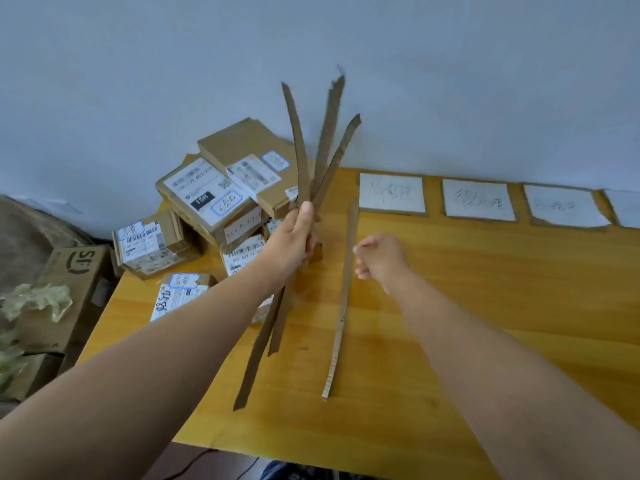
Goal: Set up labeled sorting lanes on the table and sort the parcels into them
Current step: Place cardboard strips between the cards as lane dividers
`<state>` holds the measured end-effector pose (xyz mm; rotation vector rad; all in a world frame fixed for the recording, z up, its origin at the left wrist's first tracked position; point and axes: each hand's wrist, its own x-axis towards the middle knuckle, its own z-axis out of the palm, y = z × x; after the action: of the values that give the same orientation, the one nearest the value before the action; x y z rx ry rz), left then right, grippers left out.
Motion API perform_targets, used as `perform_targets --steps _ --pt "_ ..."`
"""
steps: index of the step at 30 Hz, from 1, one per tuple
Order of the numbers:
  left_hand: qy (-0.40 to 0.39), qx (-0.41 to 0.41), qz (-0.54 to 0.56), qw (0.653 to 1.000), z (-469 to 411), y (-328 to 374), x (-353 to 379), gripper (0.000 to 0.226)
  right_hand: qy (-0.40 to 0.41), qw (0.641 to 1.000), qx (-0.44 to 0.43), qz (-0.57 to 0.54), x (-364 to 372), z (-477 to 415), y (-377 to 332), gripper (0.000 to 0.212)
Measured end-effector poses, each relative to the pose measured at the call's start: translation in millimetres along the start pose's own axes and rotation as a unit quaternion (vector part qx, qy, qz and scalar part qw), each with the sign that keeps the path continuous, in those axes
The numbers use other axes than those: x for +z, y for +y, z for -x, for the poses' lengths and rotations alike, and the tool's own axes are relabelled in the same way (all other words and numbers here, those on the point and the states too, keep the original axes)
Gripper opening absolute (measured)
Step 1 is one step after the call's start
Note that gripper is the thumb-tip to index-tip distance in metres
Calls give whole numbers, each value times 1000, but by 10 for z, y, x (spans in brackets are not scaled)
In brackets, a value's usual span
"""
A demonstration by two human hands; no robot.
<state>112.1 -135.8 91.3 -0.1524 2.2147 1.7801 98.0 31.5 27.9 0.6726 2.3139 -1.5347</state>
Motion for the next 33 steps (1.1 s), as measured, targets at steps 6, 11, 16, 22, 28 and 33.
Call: perform_targets --steps 6,11,16,22,28,33 --pt "1 1 66 998 -20 430 26 26 1 996 -90 -30 -426 410 -575 10" --pt "-40 35 95 994 -44 782 154 18 20 989 -129 -74 -711 654 -863 13" --pt "-53 55 108 991 -32 868 403 12 11 981 -144 -132 -909 834 -842 22" --pt "-79 25 184 979 108 1000 806 16 -17 977 -182 -110 -1143 951 -669 20" --pt "-47 -33 197 979 148 1066 1172 19 2 973 -225 42 -1317 896 -568 28" --pt "-80 -71 243 964 215 1045 1370 17 -25 978 -202 34 -1467 858 -486 32"
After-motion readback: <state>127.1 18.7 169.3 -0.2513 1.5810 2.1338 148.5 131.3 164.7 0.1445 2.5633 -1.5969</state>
